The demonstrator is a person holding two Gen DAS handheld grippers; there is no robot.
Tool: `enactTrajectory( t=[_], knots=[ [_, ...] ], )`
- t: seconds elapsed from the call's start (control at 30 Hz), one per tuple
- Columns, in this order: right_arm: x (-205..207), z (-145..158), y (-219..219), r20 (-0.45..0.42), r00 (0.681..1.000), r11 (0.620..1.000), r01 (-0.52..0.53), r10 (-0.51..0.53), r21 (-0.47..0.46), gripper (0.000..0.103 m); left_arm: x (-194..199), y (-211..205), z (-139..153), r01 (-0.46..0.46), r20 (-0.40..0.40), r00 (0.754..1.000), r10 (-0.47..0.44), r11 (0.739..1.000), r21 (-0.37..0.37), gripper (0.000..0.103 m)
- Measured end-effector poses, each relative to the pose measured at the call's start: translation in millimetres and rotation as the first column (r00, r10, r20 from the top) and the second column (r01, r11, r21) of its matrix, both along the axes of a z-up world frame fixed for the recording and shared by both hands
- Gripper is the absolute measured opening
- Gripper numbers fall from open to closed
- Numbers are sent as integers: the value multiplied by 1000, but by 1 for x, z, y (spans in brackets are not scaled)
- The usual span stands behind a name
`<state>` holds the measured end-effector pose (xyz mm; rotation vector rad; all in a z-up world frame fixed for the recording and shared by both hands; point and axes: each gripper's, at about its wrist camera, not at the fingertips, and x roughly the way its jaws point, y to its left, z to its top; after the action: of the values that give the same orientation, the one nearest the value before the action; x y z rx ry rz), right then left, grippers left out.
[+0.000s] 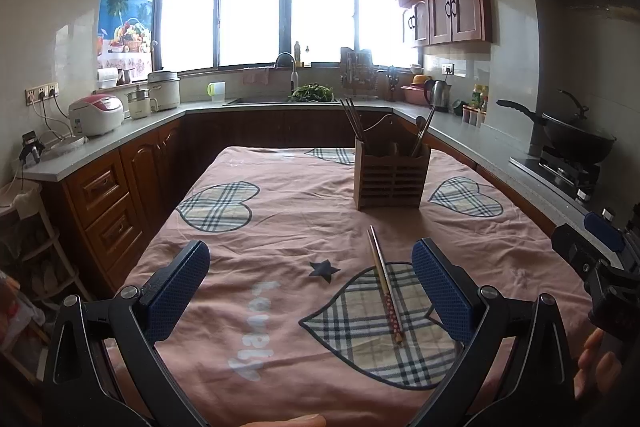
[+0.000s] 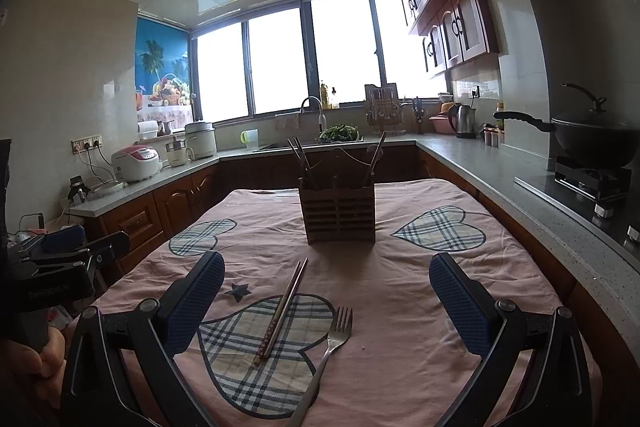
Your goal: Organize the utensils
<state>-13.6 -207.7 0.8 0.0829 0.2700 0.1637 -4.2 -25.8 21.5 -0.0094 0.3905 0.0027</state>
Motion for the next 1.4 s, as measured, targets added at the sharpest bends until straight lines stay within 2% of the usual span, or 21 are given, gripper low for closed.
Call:
enactTrajectory(
  t=[0.63, 1.4],
  knots=[
    [-2, 7, 2, 30, 999, 1000, -19, 19, 4, 103, 0, 2, 2, -4, 15, 1000, 4, 1000, 5, 103],
    [1, 6, 6, 22, 999, 1000, -29, 29, 0, 103, 2, 2, 3, 3, 18, 1000, -3, 1000, 10, 103]
  ],
)
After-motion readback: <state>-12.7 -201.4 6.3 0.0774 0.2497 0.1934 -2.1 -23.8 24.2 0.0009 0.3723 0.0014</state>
